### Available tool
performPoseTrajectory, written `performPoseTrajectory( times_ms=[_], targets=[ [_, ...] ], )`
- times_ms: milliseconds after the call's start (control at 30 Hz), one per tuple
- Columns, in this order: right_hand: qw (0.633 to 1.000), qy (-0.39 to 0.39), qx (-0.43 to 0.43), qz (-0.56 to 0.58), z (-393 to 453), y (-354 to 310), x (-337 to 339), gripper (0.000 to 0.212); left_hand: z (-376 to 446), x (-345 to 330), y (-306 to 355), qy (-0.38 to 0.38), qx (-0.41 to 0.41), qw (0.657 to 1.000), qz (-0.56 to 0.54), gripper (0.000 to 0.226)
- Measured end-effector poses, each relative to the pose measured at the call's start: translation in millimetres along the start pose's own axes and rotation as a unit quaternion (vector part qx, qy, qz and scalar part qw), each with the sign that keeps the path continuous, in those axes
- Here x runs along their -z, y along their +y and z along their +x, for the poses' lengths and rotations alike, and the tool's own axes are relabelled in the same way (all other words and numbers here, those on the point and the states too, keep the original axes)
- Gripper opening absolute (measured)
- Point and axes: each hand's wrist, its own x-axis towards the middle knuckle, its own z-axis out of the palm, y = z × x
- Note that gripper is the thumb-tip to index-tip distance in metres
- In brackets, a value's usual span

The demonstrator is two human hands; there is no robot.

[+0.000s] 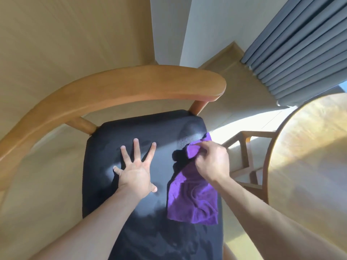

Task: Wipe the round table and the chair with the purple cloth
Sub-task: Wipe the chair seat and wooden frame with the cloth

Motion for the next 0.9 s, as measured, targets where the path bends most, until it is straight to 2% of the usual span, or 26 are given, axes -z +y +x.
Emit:
performPoseTrajectory(
  times_ms=[67,133,167,267,333,433,467,500,567,633,700,767,900],
  targets=[
    [0.977,0.115,-0.129,0.127,25.5,-11.0,3.8,0.036,1.7,-0.7,-0.5,0.003,0.0,1.0,0.007,0.146],
    [0.959,0.129,-0.163,0.192,42.2,-23.4,-12.4,0.05,2.2,-2.3,-0.3,0.001,0.002,1.0,0.007,0.146],
    [0.964,0.102,-0.154,0.193,44.2,-30.8,-25.3,0.06,2.8,-3.3,-0.3,0.002,0.001,1.0,0.007,0.146],
    [0.997,0.028,-0.042,0.055,27.2,-39.3,-61.0,0.079,4.4,-4.5,-0.5,0.002,0.001,1.0,0.008,0.145],
    [1.0,-0.009,0.024,0.005,15.3,-25.8,-59.1,0.077,3.5,-3.9,-1.0,-0.003,0.002,1.0,0.006,0.146],
    [0.989,-0.075,0.118,-0.052,7.4,-2.3,-29.3,0.057,2.3,-2.8,-0.9,-0.001,-0.002,1.0,0.007,0.147],
    [0.989,-0.08,0.105,-0.06,7.9,0.8,-15.8,0.049,1.4,-2.2,-0.2,-0.002,-0.001,1.0,0.007,0.148],
    [0.995,-0.066,0.055,-0.041,11.6,2.7,-4.6,0.04,0.9,-2.1,0.7,-0.004,-0.001,1.0,0.009,0.148],
    [0.992,0.044,-0.094,0.069,28.8,2.0,11.0,0.028,1.4,-2.4,2.8,-0.005,-0.001,1.0,0.015,0.148],
    [0.953,0.139,-0.212,0.167,51.8,-2.7,16.3,0.024,4.5,-3.2,4.3,-0.01,0.001,1.0,0.018,0.148],
    [0.944,0.126,-0.235,0.196,65.6,-18.8,2.8,0.028,6.6,-4.8,5.1,-0.017,0.006,1.0,0.017,0.149],
    [0.972,0.08,-0.165,0.146,60.8,-40.1,-22.0,0.02,8.1,-6.6,5.8,-0.02,0.009,1.0,0.015,0.149],
    [1.0,0.011,-0.005,0.011,52.1,-32.8,-44.1,0.035,10.8,-8.6,6.5,-0.018,0.016,1.0,0.012,0.15]
  ],
)
